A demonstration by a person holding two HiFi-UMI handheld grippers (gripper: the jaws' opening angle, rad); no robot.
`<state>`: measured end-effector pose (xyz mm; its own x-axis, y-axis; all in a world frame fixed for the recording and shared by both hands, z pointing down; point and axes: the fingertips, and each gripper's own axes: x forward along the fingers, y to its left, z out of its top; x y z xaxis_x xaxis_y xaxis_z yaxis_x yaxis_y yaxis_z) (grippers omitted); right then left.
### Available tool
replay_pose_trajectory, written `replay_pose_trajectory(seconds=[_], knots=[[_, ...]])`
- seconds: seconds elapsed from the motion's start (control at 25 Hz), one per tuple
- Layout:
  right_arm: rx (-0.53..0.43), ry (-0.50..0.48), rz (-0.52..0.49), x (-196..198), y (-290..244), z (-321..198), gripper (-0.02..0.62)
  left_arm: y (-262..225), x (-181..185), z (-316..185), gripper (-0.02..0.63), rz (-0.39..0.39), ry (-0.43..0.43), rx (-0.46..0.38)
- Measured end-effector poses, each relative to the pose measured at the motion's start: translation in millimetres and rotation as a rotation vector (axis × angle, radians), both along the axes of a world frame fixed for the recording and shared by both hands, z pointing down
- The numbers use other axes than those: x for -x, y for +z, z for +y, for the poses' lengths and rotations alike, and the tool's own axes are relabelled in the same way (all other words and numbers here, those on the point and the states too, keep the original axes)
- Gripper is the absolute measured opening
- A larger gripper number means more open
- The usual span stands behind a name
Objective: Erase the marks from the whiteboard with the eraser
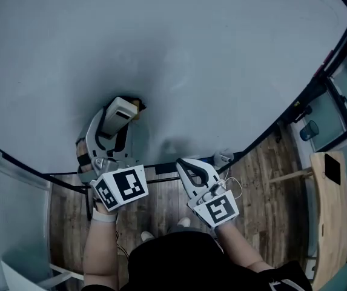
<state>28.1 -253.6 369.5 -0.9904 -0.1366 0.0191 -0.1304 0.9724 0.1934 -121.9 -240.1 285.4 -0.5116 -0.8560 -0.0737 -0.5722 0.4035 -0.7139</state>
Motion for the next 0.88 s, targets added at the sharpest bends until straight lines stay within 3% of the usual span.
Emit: replay_pose_trajectory(seconds=[0.2,0.4,0.6,0.88], knots=[[0.013,-0.084,0.030,21,19,39,0.028,41,20,66,0.264,0.126,-0.059,-0.011],[0.033,-0.158,0.075,80,46,101,0.028,88,54,147,0.264,0.283,-0.042,-0.057],[0.046,-0.244,0.105,117,61,137,0.026,144,63,196,0.264,0.416,-0.045,-0.033],[0.081,-0.311,0.147,159,83,172,0.027,182,87,254,0.264,0.571,-0.109,-0.089]])
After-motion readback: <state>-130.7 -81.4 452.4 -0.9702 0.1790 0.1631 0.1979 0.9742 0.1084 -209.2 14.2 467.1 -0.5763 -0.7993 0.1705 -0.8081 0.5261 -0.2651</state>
